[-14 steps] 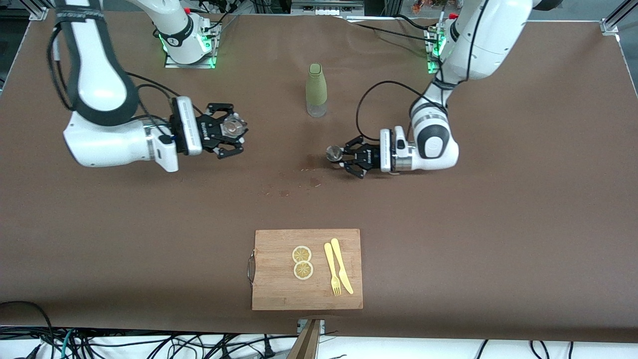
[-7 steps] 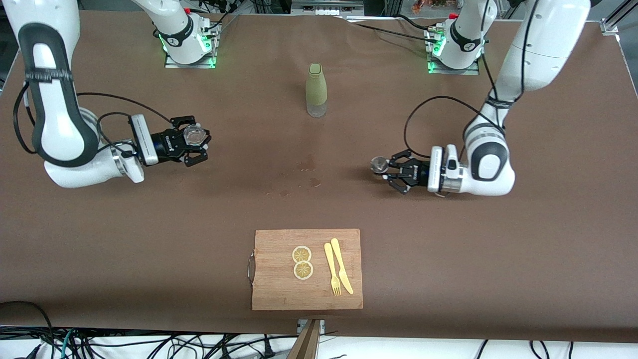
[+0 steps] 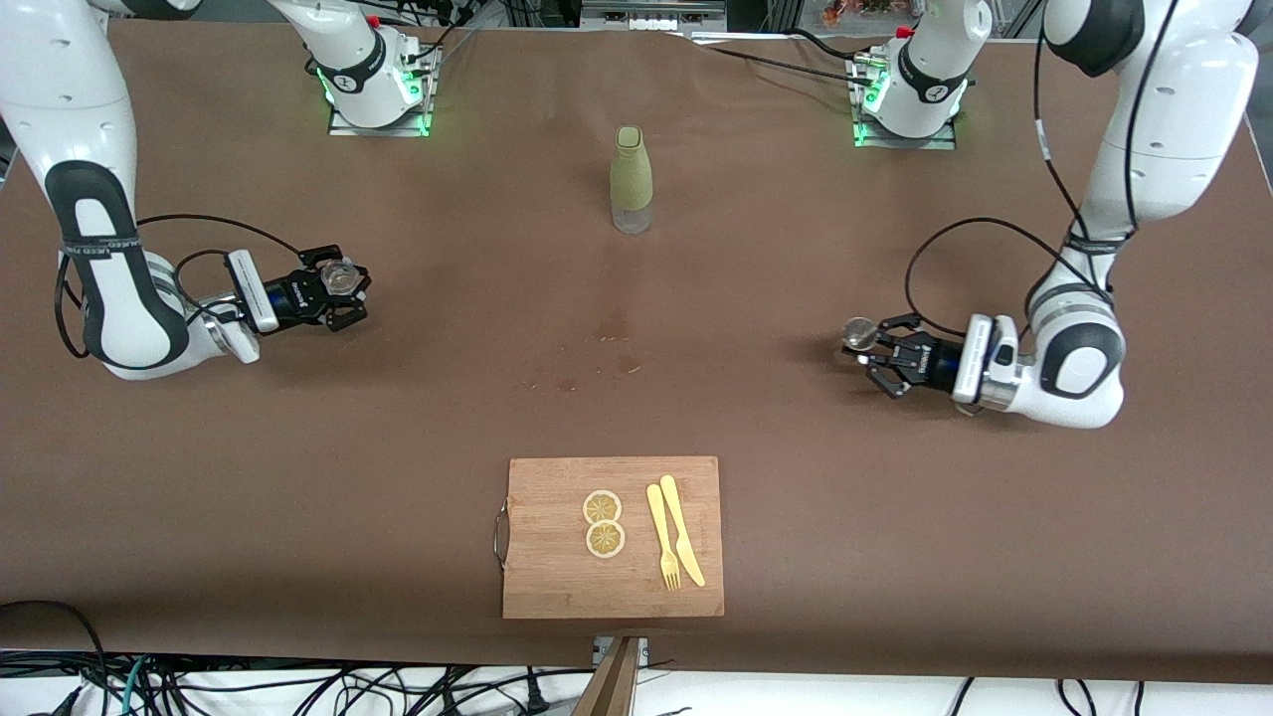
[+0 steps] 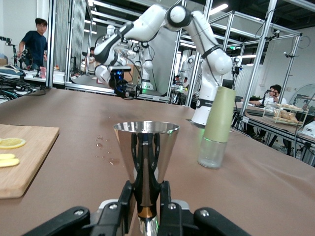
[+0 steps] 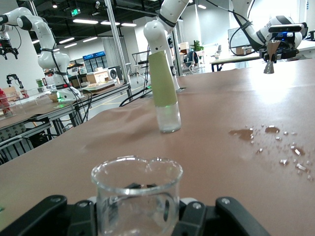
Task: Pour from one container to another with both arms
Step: 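Lower the glass cup with the right gripper while the left gripper lowers the jigger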
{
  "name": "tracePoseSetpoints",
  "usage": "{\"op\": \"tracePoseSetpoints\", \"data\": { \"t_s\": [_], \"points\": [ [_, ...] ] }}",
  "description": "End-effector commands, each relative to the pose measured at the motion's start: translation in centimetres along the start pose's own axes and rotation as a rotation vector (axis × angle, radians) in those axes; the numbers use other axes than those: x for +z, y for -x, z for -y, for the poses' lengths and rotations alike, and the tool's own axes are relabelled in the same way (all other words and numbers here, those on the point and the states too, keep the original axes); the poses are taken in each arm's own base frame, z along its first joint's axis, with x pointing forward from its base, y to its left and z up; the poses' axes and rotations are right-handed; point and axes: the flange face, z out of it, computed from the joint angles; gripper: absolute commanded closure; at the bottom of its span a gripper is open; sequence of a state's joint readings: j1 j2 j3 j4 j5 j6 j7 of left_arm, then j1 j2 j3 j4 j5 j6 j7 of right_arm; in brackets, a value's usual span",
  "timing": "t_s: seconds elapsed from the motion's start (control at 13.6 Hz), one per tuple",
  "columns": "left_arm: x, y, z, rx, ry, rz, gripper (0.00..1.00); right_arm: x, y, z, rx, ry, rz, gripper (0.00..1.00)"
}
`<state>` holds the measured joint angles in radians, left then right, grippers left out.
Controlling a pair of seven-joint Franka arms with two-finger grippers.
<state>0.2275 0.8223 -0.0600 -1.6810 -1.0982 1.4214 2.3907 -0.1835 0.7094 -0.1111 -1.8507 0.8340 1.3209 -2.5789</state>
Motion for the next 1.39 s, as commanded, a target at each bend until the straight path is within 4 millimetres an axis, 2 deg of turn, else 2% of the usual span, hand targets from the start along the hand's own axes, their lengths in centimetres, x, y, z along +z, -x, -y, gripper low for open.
{"op": "tracePoseSetpoints", "data": {
  "t_s": [0.0,0.07,0.22,0.29,0.44,0.59,0.81,0.95,1.1,1.17,1.25,1.32],
  "points": [
    [-4.4,2.4,-1.3,0.044,0.040,-0.042,1.00,-1.6,2.6,0.6,-0.053,-0.017,-0.036,1.00],
    [-5.4,3.6,-2.1,0.033,0.049,-0.057,1.00,-2.0,4.0,0.6,-0.077,-0.035,-0.050,1.00],
    [-7.4,4.5,-3.4,0.039,0.028,-0.072,1.00,-3.9,6.4,0.8,-0.105,-0.052,-0.043,1.00],
    [-9.1,5.2,-4.2,0.033,-0.005,-0.069,1.00,-5.0,6.6,0.8,-0.130,-0.053,-0.019,1.00],
    [-10.1,6.7,-4.8,0.046,-0.023,-0.070,1.00,-6.9,7.2,1.1,-0.129,-0.046,0.024,1.00],
    [-10.4,8.4,-4.3,0.103,-0.028,-0.069,1.00,-8.2,9.0,1.2,-0.115,-0.021,0.046,1.00],
    [-10.5,10.1,-4.0,0.163,-0.022,-0.065,1.00,-8.6,10.8,0.9,-0.106,0.020,0.084,1.00],
    [-11.5,10.9,-4.8,0.146,-0.034,-0.045,1.00,-8.5,11.7,0.9,-0.099,0.046,0.085,1.00],
    [-12.1,10.6,-4.7,0.154,-0.038,-0.036,1.00,-8.7,11.9,0.9,-0.093,0.052,0.095,1.00],
    [-12.2,10.6,-4.7,0.155,-0.038,-0.032,0.97,-8.7,11.9,0.9,-0.087,0.052,0.095,1.00],
    [-12.1,10.8,-4.7,0.154,-0.038,-0.034,0.93,-8.7,11.8,0.9,-0.087,0.053,0.096,0.84],
    [-12.0,11.2,-4.8,0.148,-0.040,-0.037,0.81,-8.8,11.9,1.0,-0.084,0.054,0.098,0.70]
  ]
}}
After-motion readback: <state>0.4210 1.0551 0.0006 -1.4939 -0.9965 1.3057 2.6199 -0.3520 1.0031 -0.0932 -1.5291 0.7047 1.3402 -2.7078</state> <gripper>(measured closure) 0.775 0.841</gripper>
